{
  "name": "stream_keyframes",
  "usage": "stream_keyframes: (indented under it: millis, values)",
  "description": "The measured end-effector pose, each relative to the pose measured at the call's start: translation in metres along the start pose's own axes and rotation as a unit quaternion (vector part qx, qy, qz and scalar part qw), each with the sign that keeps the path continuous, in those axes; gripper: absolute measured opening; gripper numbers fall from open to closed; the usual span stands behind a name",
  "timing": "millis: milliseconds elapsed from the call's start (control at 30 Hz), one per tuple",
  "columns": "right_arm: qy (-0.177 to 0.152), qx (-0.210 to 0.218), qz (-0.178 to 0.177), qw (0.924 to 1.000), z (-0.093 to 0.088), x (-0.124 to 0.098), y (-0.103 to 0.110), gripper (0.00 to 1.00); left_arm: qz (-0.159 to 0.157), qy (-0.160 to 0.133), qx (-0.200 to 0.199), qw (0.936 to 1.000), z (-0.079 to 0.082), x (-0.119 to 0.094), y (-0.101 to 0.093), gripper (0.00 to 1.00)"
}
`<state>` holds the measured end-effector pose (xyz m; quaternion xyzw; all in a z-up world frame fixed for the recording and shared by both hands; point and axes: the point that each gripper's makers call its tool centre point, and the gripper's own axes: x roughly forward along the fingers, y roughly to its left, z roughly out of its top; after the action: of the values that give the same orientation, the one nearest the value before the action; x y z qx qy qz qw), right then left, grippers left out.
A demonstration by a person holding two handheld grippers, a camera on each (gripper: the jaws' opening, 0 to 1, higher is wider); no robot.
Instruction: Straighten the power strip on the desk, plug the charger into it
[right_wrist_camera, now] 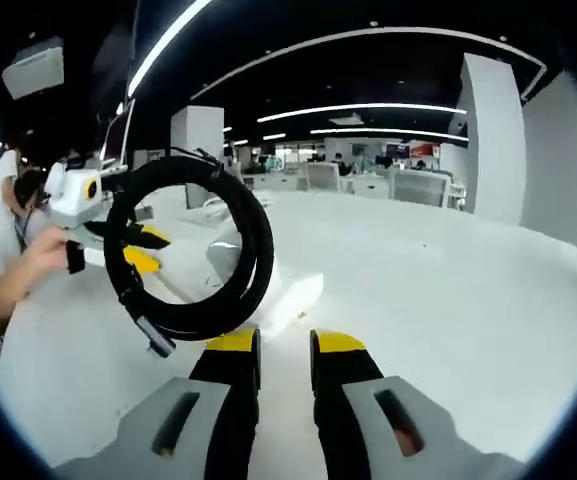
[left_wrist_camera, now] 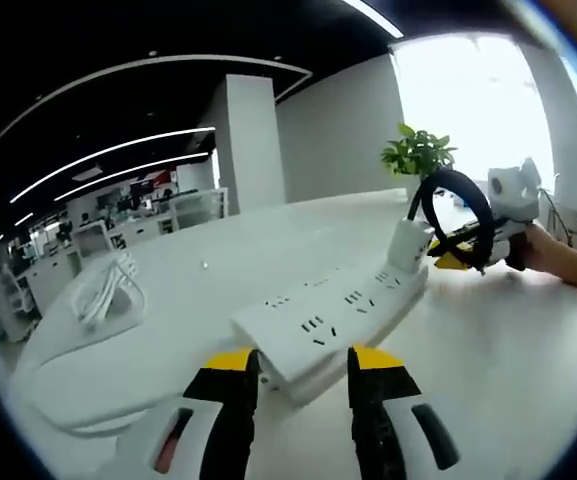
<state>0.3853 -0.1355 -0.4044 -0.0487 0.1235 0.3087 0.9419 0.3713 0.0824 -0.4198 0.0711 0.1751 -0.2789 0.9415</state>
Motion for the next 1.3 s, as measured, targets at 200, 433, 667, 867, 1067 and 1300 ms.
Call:
stream_keyframes:
  millis: [200, 433, 667, 867, 1067, 1300]
  values:
    - [-0.034, 0.009, -0.027, 0.9990, 0.010, -0.015, -0.017, 0.18, 0.006, 0.003, 0.008, 0.9999, -0.001, 0.000, -0.002, 0.37]
    - [-0.020, 0.005, -0.038, 0.9991, 0.006, -0.018, -0.023, 0.21, 0.019, 0.000, 0.013, 0.9997, 0.002, -0.005, 0.004, 0.37]
    - [-0.028, -0.023, -0.065, 0.9973, 0.014, -0.036, -0.021, 0.21, 0.049, -0.021, 0.004, 0.9986, 0.014, -0.015, 0.023, 0.37]
    - [-0.019, -0.009, -0.071, 0.9973, 0.007, -0.052, -0.009, 0.23, 0.056, -0.032, 0.002, 0.9979, 0.016, -0.032, 0.022, 0.38]
    - [-0.007, -0.002, -0.076, 0.9971, 0.001, -0.063, 0.006, 0.25, 0.067, -0.034, -0.002, 0.9972, 0.013, -0.056, 0.009, 0.38]
    - [-0.012, 0.021, -0.046, 0.9986, -0.001, -0.074, 0.038, 0.27, 0.070, -0.037, -0.003, 0.9969, 0.007, -0.080, -0.009, 0.39]
